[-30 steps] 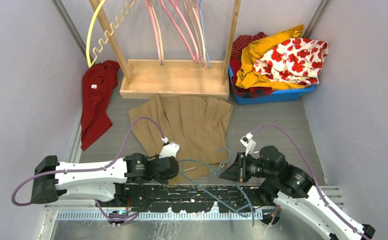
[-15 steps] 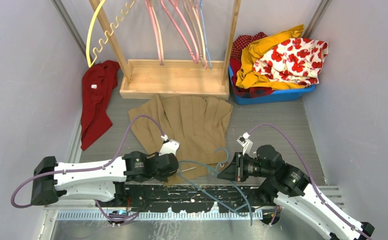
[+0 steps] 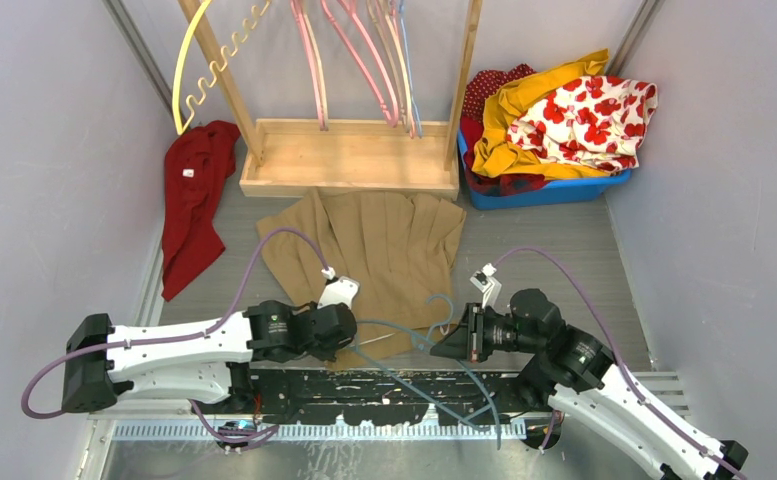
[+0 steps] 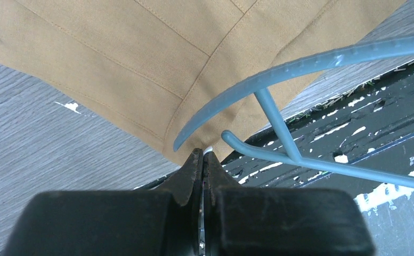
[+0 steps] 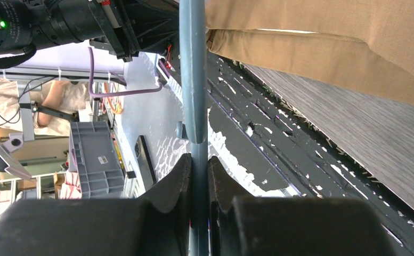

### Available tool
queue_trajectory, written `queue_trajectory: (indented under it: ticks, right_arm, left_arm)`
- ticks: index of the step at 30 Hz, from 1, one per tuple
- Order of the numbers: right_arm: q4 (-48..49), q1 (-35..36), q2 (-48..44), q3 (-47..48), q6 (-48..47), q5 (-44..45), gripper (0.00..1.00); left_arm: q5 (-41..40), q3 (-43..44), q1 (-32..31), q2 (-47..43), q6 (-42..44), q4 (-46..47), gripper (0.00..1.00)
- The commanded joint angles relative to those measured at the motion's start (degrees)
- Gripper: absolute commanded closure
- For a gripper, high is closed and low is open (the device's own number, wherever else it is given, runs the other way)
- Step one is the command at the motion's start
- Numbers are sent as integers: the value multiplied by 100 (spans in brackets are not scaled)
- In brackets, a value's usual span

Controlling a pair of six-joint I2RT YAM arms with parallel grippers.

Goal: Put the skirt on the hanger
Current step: Hang the skirt on the hanger.

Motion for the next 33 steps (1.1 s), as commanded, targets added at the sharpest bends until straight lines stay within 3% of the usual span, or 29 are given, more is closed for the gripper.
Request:
queue_trajectory:
  ticks: [1, 33]
  right_arm:
    - [590, 14, 34, -30, 132, -185, 99]
    - [1342, 40, 366, -371, 336, -416, 99]
  left_arm:
    - [-123, 288, 71, -95, 137, 8, 100]
    - [-97, 424, 206, -155, 287, -67, 100]
